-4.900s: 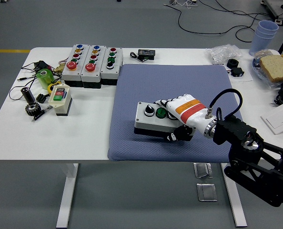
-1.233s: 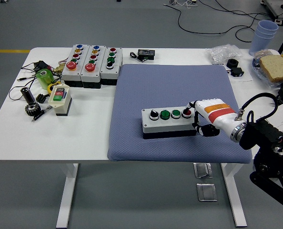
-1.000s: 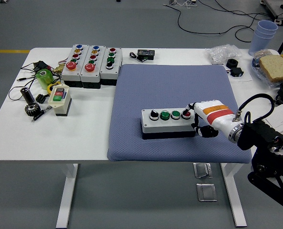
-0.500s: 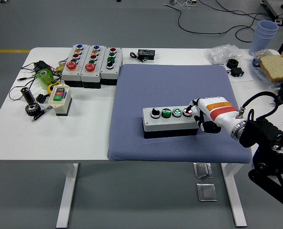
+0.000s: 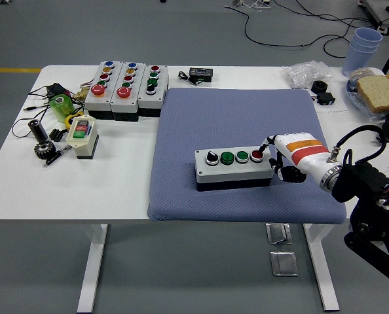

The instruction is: Pick up the button,place it on the desk,press the button,press the button

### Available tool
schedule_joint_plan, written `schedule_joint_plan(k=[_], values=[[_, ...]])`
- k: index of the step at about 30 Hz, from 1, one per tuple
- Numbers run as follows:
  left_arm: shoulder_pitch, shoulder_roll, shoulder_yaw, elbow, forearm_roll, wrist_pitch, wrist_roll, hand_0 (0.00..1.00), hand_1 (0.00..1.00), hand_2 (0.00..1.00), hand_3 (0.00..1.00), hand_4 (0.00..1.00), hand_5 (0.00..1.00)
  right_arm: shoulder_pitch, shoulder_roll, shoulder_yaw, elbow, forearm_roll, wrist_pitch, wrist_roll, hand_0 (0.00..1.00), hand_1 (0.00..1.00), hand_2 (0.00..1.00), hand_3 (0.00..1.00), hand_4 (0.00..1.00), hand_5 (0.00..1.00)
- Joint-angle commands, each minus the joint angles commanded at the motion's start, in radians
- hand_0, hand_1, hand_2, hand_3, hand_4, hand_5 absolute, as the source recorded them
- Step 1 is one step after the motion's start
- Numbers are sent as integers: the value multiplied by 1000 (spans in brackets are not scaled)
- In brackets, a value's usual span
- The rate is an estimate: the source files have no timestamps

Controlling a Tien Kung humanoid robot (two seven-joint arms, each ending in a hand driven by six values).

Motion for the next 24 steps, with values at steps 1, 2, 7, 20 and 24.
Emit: schedule_joint_plan(k=[1, 2, 7, 20, 24], values=[[1, 0, -1, 0, 1, 0, 0, 645, 606, 594, 565, 315, 861, -2, 1, -1, -1, 0, 1, 0, 232, 2, 229, 656, 463, 2], [1, 0, -1, 0, 1, 0, 0, 645, 606, 594, 565, 315, 861, -2, 1, -2, -1, 0, 1, 0, 232, 2, 229, 656, 463, 2], [5, -2, -2, 0, 8, -2, 2, 645, 605, 594, 566, 314, 863, -8, 3, -4, 3, -4, 0, -1, 232, 2, 229, 656, 462, 2], [13, -2, -4, 0, 18, -4, 3, 645, 605, 597, 565, 314, 861, -21, -2, 19, 25, -12, -3, -4, 234, 2, 229, 653, 463, 2], [15, -2, -2, 0, 19, -4, 3, 645, 605, 597, 565, 315, 862, -23, -1, 20, 28, -13, -4, -3, 235, 2, 230, 651, 464, 2]])
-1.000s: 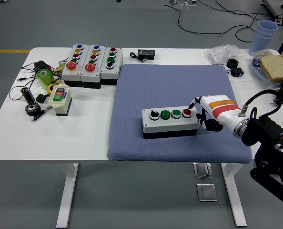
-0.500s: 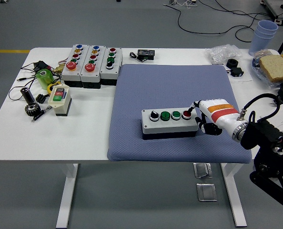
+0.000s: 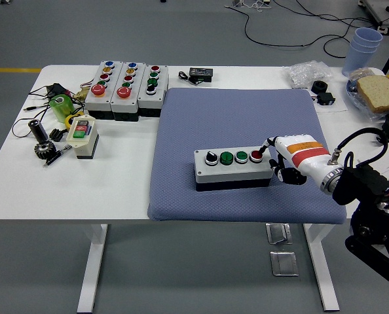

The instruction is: Pick up the button,place it on the desk,press the button,press the button

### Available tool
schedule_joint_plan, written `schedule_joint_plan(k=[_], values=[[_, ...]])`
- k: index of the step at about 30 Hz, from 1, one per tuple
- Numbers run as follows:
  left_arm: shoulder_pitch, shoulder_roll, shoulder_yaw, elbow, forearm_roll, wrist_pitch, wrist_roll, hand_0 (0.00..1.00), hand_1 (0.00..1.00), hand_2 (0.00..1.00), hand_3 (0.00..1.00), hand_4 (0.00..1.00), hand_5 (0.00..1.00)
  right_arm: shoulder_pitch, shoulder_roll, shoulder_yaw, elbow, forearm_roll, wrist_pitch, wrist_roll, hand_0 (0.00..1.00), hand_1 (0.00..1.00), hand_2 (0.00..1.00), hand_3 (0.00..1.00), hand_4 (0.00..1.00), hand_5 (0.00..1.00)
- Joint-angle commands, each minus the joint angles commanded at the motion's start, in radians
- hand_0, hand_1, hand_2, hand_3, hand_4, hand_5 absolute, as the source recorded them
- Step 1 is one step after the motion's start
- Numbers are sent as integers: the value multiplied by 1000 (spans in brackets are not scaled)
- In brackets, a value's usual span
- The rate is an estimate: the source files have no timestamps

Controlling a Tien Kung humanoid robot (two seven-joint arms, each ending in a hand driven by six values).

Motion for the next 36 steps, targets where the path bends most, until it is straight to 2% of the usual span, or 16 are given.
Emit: schedule_joint_plan(k=[9, 18, 36], values=[[-4, 1, 3, 0, -8, 1, -1, 645, 605, 597, 565, 315, 862, 1, 7, -16, -3, 1, 4, -2, 234, 2, 229, 651, 464, 2], [-11, 2, 3, 0, -14, 3, -2, 646, 605, 597, 566, 315, 859, 13, 14, 0, 10, -14, -11, -6, 235, 2, 230, 650, 467, 2], [-15, 2, 6, 0, -20, 3, -3, 646, 605, 596, 566, 316, 860, 5, 15, -9, 8, -7, 3, -7, 236, 2, 230, 649, 474, 2]])
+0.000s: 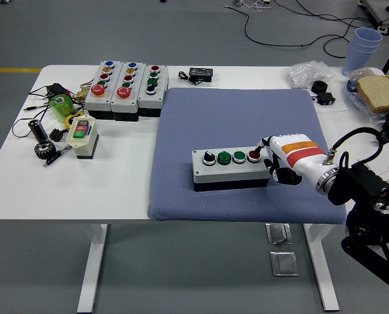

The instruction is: Pick up the button,place it on the desk,press the button,press the button

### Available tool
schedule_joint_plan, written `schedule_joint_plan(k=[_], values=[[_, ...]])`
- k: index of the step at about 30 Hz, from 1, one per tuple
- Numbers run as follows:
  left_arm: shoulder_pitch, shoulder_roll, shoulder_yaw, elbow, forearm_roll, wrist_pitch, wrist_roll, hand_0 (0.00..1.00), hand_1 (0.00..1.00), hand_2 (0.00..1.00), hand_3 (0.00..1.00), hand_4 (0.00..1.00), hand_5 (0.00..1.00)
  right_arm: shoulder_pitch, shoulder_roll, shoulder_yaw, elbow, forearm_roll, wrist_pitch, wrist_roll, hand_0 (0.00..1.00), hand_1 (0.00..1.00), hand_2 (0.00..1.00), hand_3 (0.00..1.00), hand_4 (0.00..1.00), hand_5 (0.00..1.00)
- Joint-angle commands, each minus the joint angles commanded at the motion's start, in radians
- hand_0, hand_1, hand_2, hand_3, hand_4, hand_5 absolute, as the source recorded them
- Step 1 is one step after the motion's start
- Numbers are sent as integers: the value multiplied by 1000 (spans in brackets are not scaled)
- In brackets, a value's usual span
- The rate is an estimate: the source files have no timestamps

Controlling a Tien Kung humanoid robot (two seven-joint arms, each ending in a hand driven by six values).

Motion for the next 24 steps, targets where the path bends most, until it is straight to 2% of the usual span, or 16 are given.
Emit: schedule_joint_plan(k=[19, 24], values=[[4, -1, -6, 0, 9, -2, 2, 645, 606, 594, 565, 315, 863, 2, 11, -20, -25, 2, 9, -5, 237, 2, 230, 645, 474, 2], [9, -2, -6, 0, 14, -3, 2, 645, 606, 594, 565, 315, 861, -3, 11, 3, 1, -8, -6, -2, 237, 2, 230, 647, 473, 2]])
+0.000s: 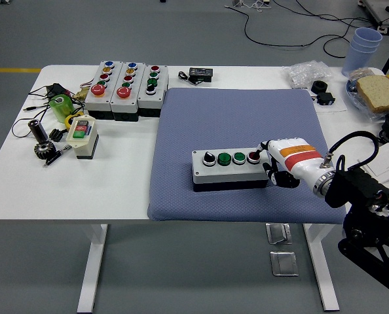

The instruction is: Pick up the button,place it on the desk,press the button,press the button

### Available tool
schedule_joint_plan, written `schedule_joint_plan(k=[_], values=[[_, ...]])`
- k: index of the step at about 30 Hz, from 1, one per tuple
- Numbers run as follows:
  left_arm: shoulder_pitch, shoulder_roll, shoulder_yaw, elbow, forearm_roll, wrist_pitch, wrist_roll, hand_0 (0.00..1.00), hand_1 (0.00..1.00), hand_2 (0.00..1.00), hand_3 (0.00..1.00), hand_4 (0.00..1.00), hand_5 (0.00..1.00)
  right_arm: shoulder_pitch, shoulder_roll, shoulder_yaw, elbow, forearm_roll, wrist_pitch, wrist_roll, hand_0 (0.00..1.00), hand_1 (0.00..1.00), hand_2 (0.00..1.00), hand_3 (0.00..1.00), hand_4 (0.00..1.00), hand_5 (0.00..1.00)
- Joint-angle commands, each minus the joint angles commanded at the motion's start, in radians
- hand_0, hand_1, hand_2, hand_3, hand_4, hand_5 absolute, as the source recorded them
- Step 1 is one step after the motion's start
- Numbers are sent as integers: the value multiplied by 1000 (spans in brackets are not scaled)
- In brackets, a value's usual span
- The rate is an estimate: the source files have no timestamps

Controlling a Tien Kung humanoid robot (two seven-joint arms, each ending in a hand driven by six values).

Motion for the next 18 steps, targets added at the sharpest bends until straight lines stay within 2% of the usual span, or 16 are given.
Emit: schedule_joint_plan(k=[8, 18], values=[[4, 0, -1, 0, 10, -2, 1, 645, 606, 594, 566, 314, 863, 3, 20, 17, 23, -17, -9, -9, 236, 2, 229, 646, 472, 2], [5, 0, 1, 0, 8, -1, 0, 645, 605, 595, 566, 315, 864, 13, 57, -13, 0, -14, -5, -12, 235, 2, 229, 644, 469, 2]])
